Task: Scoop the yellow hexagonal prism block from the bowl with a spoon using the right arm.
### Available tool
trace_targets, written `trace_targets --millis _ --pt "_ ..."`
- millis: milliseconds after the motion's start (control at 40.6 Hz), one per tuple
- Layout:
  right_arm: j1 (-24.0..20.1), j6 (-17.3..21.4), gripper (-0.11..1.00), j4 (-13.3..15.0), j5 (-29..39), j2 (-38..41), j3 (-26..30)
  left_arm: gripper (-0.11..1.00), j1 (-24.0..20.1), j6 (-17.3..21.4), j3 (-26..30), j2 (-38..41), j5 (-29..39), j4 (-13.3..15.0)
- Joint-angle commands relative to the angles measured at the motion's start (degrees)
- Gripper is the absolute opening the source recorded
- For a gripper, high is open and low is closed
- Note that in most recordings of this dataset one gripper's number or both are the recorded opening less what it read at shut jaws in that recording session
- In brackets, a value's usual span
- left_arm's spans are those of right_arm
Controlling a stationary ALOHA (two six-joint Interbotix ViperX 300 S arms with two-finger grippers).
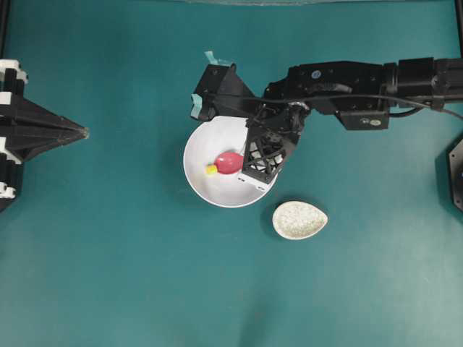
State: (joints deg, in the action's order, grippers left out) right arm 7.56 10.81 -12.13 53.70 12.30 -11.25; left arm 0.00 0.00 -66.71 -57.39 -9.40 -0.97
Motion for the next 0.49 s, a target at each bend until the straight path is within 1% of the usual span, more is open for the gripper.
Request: trace_targets --millis 0,296,468 --pt "-0.3 -0.1 0.24 -0.5 -1.5 -0.9 1.1 0.00 0.1 -0.1 1.7 0.1 -0.3 -0.2" --pt "-0.3 -0.1 0.24 -0.8 -5.6 -0.9 1.5 0.00 0.2 -0.2 1.7 0.2 -0.3 -0.2" --pt "-0.3 -0.1 0.22 -0.7 -6.1 -0.9 3.2 0.00 0.1 -0.2 1.7 0.2 -0.3 -0.2"
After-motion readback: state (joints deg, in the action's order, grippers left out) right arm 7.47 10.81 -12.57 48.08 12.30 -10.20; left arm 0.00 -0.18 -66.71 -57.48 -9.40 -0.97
